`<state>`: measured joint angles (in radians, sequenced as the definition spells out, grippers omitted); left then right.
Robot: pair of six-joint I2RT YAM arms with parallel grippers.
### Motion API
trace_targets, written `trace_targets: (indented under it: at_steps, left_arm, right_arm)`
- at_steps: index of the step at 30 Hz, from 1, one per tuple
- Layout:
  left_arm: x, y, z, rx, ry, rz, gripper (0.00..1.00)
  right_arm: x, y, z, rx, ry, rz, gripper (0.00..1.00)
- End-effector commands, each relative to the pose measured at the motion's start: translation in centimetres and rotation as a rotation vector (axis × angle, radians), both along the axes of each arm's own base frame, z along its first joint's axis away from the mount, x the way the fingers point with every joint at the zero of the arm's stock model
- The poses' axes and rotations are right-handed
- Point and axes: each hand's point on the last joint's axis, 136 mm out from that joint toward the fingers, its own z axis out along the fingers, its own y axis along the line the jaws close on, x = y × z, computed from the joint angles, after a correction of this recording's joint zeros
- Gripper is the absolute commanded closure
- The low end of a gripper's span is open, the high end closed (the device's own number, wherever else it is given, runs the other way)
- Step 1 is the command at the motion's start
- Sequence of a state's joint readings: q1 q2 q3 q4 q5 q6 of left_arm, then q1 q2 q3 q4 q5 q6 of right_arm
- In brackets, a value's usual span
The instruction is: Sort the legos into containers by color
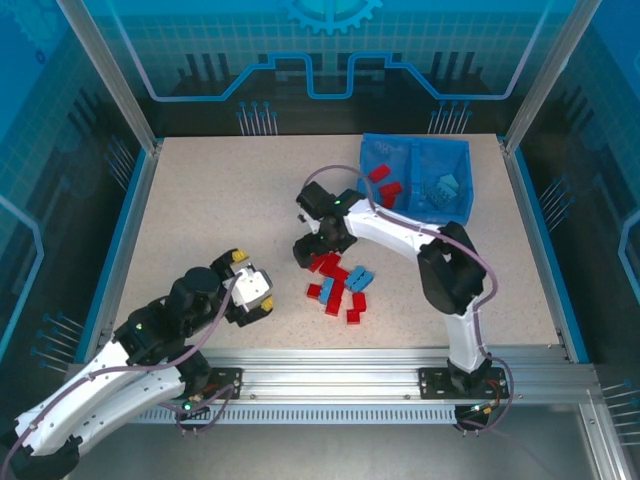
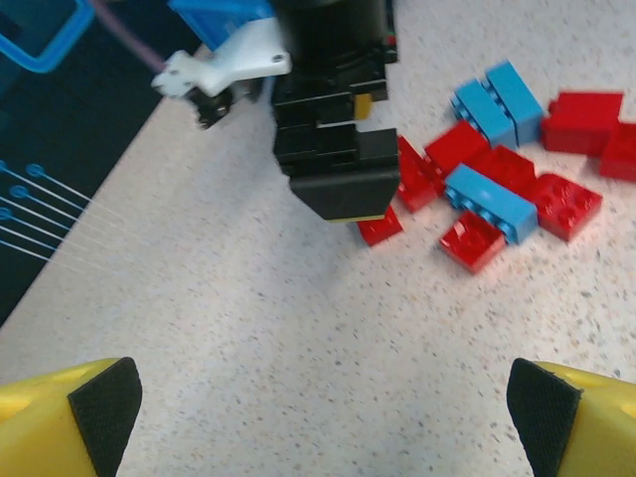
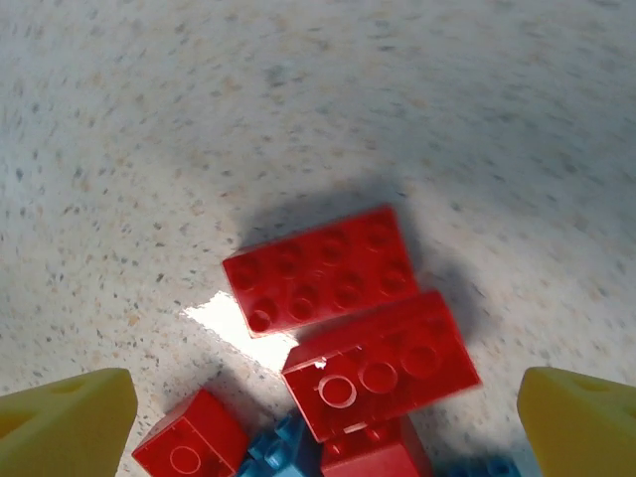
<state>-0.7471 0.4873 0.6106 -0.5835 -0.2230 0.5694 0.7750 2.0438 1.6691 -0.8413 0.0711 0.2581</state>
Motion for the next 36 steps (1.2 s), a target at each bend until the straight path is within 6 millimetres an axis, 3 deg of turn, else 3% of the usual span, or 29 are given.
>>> trace_targets:
  at_steps: [1,7,11,17,20,24,29,32,36]
  left_arm:
    - [-0.7,-0.7,-0.2,-0.023,-0.026,-0.066,0.01]
    - [-2.0,-1.2,-1.9,-0.013,0.006,-0.145,0.01]
    - [-3.2,-1.8,-3.3,0.006,0.049,-0.227,0.01]
    - [-3.2,-2.3,-4.2,0.014,0.05,-0.251,0.01]
    - [-3.1,-2.4,-4.2,0.012,0.045,-0.251,0.01]
    - [-2.8,-2.5,-3.8,-0.003,0.031,-0.244,0.01]
    - [-2.2,-2.9,-2.5,-0.051,-0.01,-0.231,0.01]
    - [-1.7,-2.8,-2.0,-0.068,-0.027,-0.207,0.01]
    - [-1.3,-2.5,-1.9,-0.069,-0.037,-0.182,0.01]
  right_arm:
    - [-0.2,0.2,-1.1,-0.088,-0.004,0.214,0.0]
    - [0.5,0.4,-3.8,-0.159,0.033,0.26,0.01]
    - [0.5,0.1,-5.5,-0.199,0.058,0.263,0.07]
    - [0.8,-0.1,-6.3,-0.215,0.07,0.253,0.24]
    - [0.8,0.2,-5.8,-0.187,0.056,0.249,0.37]
    - [1.3,1.0,-3.1,-0.112,0.004,0.233,0.47]
    - [3.1,0.8,3.5,-0.004,-0.147,0.154,0.48]
    - [5.2,-1.3,7.9,0.037,-0.262,0.038,0.47]
    - [8.8,-6.3,12.6,0.077,-0.413,-0.186,0.47]
